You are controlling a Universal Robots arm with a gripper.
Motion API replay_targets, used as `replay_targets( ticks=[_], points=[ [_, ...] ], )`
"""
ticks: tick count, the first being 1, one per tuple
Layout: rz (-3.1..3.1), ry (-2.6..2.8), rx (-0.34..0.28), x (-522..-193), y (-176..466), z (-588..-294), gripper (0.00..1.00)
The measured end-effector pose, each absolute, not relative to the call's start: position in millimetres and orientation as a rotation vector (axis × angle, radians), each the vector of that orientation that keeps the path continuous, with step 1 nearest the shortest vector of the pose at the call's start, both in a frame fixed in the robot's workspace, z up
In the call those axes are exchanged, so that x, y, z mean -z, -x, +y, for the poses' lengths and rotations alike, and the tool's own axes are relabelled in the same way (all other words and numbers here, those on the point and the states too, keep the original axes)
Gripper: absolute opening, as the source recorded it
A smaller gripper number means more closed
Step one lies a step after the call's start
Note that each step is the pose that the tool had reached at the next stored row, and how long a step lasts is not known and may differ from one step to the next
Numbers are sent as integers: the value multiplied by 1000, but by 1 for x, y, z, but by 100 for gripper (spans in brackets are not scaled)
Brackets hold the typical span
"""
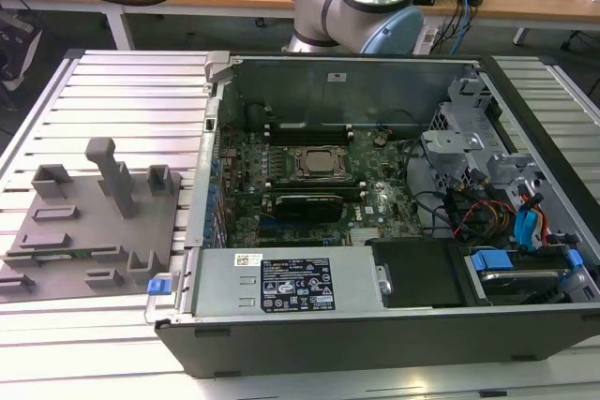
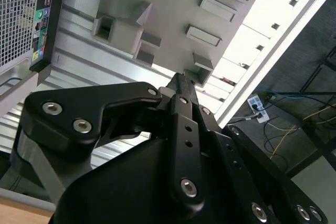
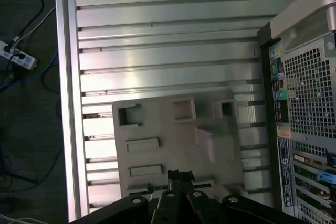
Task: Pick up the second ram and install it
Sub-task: 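Reach for the second ram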
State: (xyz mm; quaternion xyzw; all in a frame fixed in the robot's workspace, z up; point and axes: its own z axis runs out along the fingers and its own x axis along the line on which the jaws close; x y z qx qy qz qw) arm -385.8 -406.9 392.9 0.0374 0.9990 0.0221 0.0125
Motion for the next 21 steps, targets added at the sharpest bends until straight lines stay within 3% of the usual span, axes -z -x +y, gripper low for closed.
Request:
replay_targets(
  ticks=[21],
  points=[
    [3114, -117, -69, -392, 387, -432, 10]
  ],
)
